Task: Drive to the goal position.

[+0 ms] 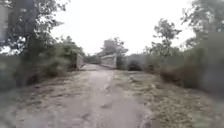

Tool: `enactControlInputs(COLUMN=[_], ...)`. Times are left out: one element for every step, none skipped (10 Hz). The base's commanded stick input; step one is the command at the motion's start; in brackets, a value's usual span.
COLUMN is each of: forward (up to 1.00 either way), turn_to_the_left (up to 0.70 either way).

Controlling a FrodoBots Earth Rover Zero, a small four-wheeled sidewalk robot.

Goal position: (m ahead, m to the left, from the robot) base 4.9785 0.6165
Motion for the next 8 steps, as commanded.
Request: enactControlInputs(forward=[0.7,0.7,0.7,0.7,0.7,0.7,0.7,0.7], turn_to_the_left=[0.0,0.0,0.0,0.0,0.0,0.0,0.0,0.0])
